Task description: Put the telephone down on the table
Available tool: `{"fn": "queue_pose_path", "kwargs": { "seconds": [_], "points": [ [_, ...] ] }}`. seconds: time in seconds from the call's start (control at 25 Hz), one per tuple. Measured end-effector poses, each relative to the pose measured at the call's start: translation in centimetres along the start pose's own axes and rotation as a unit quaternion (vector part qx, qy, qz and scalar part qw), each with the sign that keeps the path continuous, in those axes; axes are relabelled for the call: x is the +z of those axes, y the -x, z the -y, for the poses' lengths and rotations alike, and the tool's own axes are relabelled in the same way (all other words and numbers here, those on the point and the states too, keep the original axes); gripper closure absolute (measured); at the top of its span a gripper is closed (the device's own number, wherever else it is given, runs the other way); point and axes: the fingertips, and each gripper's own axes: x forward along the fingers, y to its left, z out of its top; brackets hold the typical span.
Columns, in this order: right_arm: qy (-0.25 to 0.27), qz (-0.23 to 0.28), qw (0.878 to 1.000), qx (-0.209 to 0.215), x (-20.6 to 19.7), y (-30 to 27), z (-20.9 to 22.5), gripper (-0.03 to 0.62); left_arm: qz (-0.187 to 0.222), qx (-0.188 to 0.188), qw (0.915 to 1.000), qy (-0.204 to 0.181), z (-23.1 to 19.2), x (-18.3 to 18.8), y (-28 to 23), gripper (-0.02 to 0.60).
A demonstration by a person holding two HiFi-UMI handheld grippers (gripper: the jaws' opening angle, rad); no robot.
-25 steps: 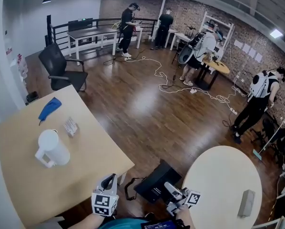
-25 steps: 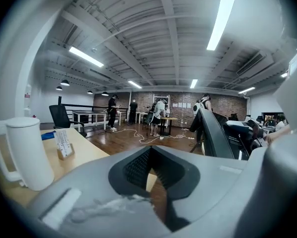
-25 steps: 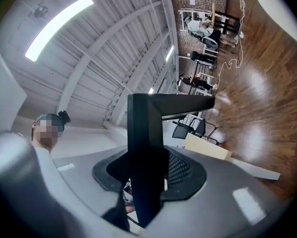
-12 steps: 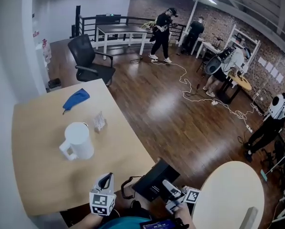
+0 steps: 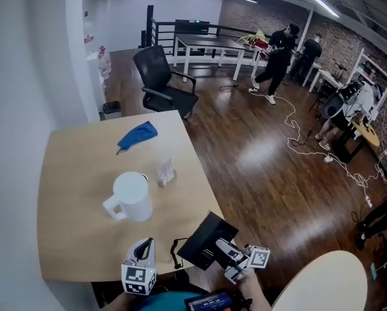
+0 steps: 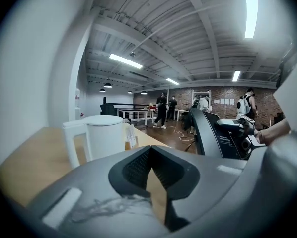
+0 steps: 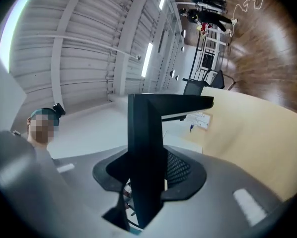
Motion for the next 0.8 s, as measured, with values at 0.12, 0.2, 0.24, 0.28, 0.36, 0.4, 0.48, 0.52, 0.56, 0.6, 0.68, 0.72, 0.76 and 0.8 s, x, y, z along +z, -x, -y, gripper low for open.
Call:
{"fn": "queue_pose_path", "kwargs": {
  "seconds": [0.12, 0.2, 0.24, 0.28, 0.36, 0.4, 0.48, 0.52, 0.56, 0.6, 0.68, 0.72, 0.76, 0.8],
  "points": [
    [-0.012, -0.031, 0.999, 0.014, 1.1, -2.5, 1.5, 0.444, -0.005, 0.027, 0.9996, 0.008, -1.1, 0.4, -0.7, 0.569],
    [-0.022, -0.053, 0.998, 0.019, 1.5, -4.0, 2.8, 0.444, -0.009, 0.04, 0.9991, 0.009, -1.7, 0.5, -1.1, 0.569],
    [-0.027, -0.065, 0.997, 0.019, 1.7, -4.7, 3.5, 0.444, -0.012, 0.047, 0.9988, 0.01, -2.0, 0.5, -1.3, 0.569],
    [-0.03, -0.078, 0.996, 0.017, 1.8, -5.3, 4.2, 0.444, -0.015, 0.053, 0.9984, 0.011, -2.2, 0.5, -1.4, 0.569],
    [-0.035, -0.104, 0.994, 0.014, 2.1, -6.4, 5.5, 0.444, -0.021, 0.067, 0.9975, 0.013, -2.7, 0.3, -1.6, 0.569],
    [-0.037, -0.116, 0.992, 0.016, 2.3, -7.0, 6.0, 0.444, -0.024, 0.072, 0.997, 0.013, -2.9, 0.2, -1.7, 0.569],
    [-0.042, -0.141, 0.989, 0.022, 2.4, -8.2, 6.9, 0.444, -0.027, 0.082, 0.9962, 0.015, -3.1, 0.2, -1.8, 0.569],
    [-0.045, -0.153, 0.987, 0.023, 2.3, -8.7, 7.5, 0.444, -0.028, 0.087, 0.9956, 0.016, -3.2, 0.3, -1.8, 0.569],
    [-0.049, -0.165, 0.985, 0.023, 2.1, -9.2, 8.2, 0.444, -0.03, 0.093, 0.995, 0.017, -3.4, 0.3, -1.7, 0.569],
    [-0.052, -0.177, 0.983, 0.022, 1.8, -9.7, 8.9, 0.444, -0.033, 0.099, 0.9943, 0.018, -3.5, 0.2, -1.6, 0.569],
    [-0.058, -0.201, 0.978, 0.02, 1.2, -10.7, 10.3, 0.444, -0.041, 0.11, 0.9928, 0.022, -3.8, -0.1, -1.3, 0.569],
    [-0.059, -0.214, 0.975, 0.018, 0.9, -11.0, 11.1, 0.444, -0.045, 0.115, 0.992, 0.024, -3.9, -0.4, -1.1, 0.569],
    [-0.06, -0.225, 0.972, 0.015, 0.6, -11.3, 11.9, 0.444, -0.047, 0.121, 0.9913, 0.025, -4.0, -0.6, -1.0, 0.569],
    [-0.062, -0.236, 0.97, 0.013, 0.3, -11.5, 12.6, 0.444, -0.049, 0.127, 0.9904, 0.025, -4.1, -0.7, -0.7, 0.569]
  ]
}}
